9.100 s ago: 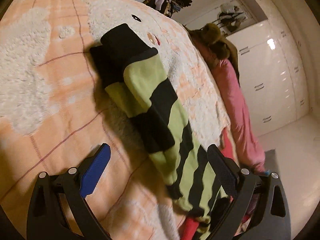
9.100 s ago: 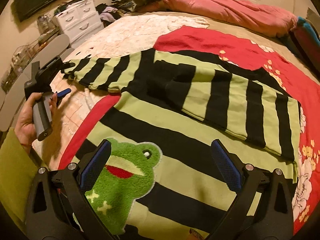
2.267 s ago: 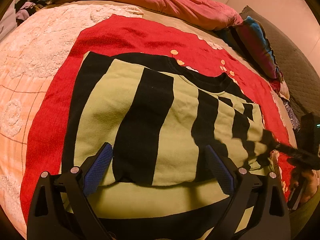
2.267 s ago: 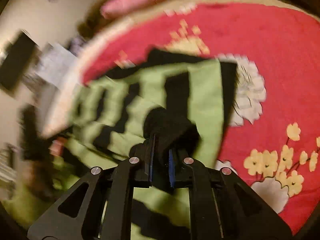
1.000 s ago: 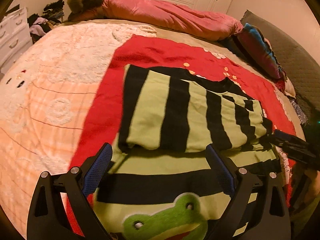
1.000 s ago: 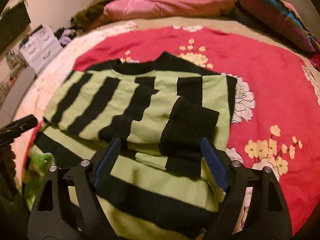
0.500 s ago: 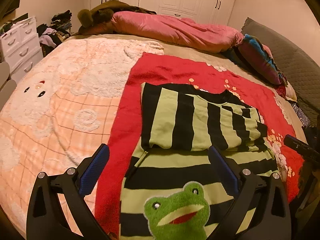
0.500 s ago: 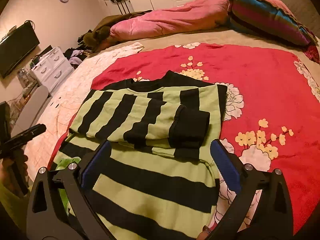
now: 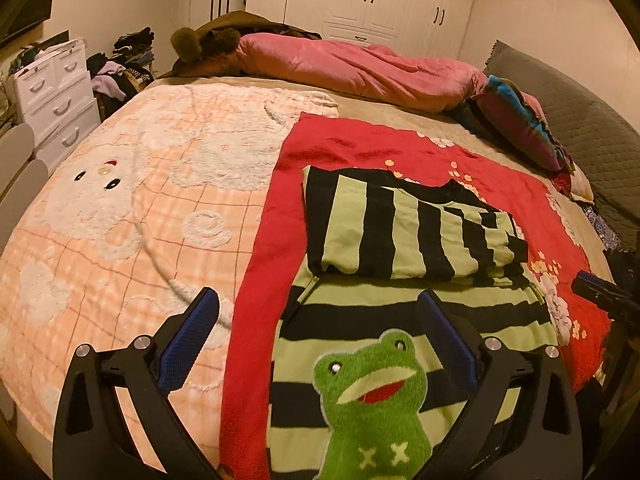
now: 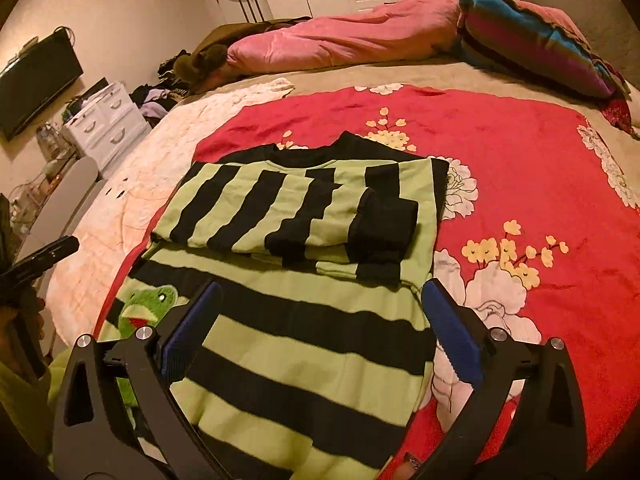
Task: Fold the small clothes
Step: 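Move both grippers down to the sweater hem below the frog patch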
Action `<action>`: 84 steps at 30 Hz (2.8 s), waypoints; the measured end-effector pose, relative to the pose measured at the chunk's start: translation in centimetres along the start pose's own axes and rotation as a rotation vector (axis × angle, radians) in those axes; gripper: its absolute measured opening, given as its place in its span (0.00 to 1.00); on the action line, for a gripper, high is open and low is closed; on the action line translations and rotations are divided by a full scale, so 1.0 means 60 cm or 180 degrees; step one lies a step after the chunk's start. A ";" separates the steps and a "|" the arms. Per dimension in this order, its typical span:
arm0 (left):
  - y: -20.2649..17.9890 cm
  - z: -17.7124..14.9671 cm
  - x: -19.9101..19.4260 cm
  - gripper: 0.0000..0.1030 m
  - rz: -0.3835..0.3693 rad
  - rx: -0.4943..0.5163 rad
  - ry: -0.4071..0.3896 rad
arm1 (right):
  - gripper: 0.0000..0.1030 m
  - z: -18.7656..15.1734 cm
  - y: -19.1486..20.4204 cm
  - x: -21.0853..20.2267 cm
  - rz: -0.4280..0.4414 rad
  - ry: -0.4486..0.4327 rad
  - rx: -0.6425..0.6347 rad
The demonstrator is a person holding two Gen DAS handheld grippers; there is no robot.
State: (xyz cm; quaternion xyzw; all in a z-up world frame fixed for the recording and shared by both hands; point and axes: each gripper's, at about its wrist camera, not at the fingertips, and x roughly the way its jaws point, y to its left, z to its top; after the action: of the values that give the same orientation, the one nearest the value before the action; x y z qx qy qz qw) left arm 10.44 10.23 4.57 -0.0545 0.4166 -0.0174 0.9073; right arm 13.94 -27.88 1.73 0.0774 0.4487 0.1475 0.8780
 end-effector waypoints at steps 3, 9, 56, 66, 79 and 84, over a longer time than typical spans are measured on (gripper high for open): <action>0.002 -0.011 -0.011 0.96 0.0010 0.0004 0.0011 | 0.91 -0.010 0.011 -0.011 -0.0003 0.0017 -0.0052; 0.001 -0.034 -0.030 0.96 -0.0009 0.0038 0.0043 | 0.91 -0.037 0.027 -0.026 -0.0013 0.0101 -0.0122; 0.020 -0.205 0.000 0.96 -0.0049 0.0073 0.1049 | 0.91 -0.215 0.037 -0.048 -0.0116 0.0920 -0.0025; 0.022 -0.230 0.017 0.96 -0.0232 -0.0022 0.1279 | 0.91 -0.233 0.016 -0.045 -0.0145 0.1094 0.0160; 0.046 -0.247 0.006 0.75 -0.0436 -0.0191 0.1351 | 0.74 -0.256 0.033 -0.029 0.0187 0.1383 0.0141; 0.048 -0.253 0.015 0.64 -0.0529 -0.0243 0.1423 | 0.71 -0.262 0.029 -0.022 0.0198 0.1473 0.0162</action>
State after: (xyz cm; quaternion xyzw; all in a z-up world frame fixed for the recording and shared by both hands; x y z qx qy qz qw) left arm -0.53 11.70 -6.27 -0.1177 0.6016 -0.0879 0.7852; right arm 0.11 -26.58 -6.00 0.0774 0.6390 0.1768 0.7446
